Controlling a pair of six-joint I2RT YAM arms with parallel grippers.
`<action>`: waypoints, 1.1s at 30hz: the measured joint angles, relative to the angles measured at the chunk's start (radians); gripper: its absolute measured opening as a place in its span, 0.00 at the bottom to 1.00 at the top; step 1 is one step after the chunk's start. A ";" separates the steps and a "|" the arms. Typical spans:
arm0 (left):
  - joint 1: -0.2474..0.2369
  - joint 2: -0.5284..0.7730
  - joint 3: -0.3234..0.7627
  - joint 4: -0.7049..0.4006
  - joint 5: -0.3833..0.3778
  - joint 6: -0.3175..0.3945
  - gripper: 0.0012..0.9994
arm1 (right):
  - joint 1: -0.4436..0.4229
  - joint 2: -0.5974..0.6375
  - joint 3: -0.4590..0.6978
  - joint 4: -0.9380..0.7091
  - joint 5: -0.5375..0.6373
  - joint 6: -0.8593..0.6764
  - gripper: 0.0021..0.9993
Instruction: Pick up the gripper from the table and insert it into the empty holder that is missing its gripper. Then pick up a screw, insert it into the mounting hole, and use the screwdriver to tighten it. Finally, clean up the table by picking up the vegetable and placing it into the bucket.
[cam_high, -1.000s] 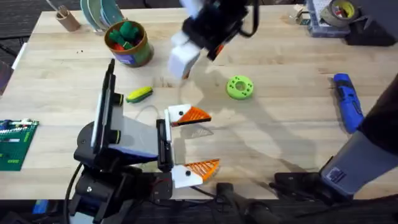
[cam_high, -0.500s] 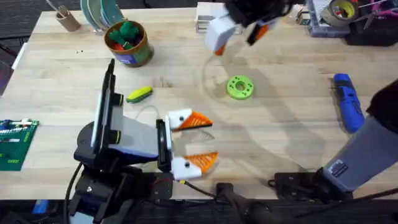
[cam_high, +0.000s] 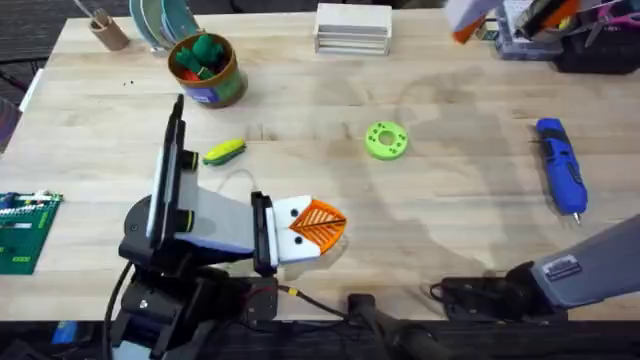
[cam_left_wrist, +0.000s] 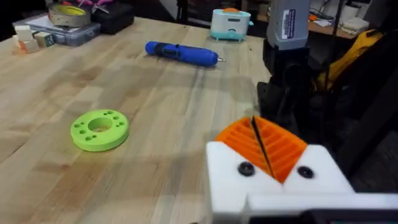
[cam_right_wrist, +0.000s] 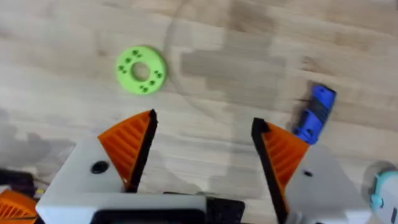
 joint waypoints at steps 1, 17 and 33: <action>0.000 0.000 0.000 0.000 0.000 0.000 0.01 | -0.021 -0.003 0.000 0.000 0.004 0.000 0.99; 0.000 0.000 0.000 0.000 0.000 0.000 0.01 | -0.311 -0.292 -0.540 0.165 0.015 -0.019 0.99; 0.000 0.000 0.000 0.000 0.000 0.000 0.01 | -0.738 -0.248 -0.796 0.492 0.023 -0.151 1.00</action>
